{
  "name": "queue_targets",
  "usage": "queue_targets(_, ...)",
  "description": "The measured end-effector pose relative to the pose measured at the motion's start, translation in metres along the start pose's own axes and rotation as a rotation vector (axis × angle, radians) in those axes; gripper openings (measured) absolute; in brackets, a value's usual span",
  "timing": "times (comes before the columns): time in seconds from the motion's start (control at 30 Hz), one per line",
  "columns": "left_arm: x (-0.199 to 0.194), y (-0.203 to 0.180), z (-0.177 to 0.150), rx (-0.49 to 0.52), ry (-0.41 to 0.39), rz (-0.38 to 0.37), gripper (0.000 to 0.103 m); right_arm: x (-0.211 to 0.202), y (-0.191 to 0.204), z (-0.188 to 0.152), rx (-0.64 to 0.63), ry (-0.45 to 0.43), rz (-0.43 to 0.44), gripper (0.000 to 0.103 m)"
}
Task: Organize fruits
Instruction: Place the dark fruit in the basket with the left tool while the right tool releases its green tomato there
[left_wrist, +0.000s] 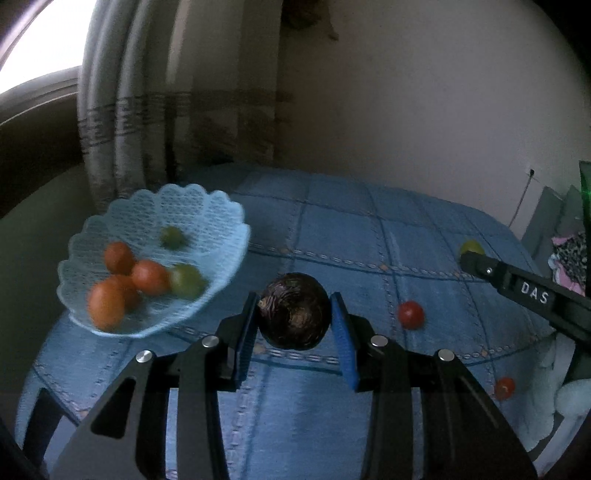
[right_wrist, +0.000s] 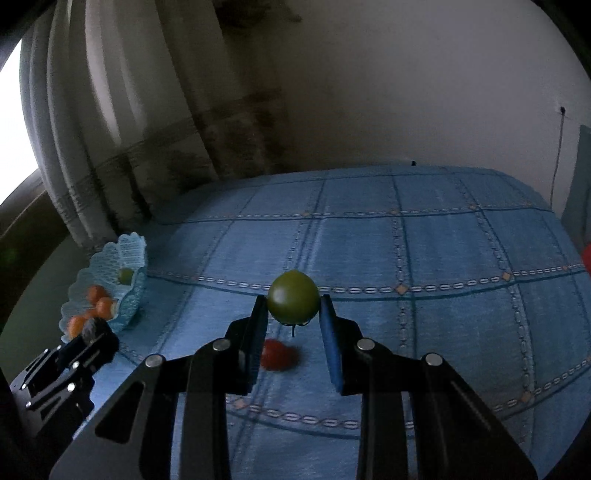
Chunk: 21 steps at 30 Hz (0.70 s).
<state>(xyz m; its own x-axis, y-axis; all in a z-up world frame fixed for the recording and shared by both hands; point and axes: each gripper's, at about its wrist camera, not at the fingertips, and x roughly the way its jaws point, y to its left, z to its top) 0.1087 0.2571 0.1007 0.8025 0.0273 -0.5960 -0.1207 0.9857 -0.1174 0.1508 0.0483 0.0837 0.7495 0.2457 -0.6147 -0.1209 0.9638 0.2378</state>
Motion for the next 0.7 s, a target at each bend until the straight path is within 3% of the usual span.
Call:
queue_targets(0.3,-0.016,0.060,0.017,-0.031,-0.045,0.068,0.040,0.004,0.049,-0.001,-0.043,0.010,0.066,0.029)
queue_targets(0.63,0.002,0.087,0.013,-0.072,-0.011,0.056,0.040,0.018,0.105,-0.001,-0.104,0.027,0.120,0.029)
queue_targets(0.67,0.007,0.089,0.013,-0.076,0.001,0.054,0.044,0.019,0.110,-0.001,-0.109,0.029,0.126,0.029)
queue_targets(0.7,0.008,0.090,0.013,-0.079,0.003,0.056,0.062,0.020,0.114,-0.001,-0.113,0.029,0.130,0.029)
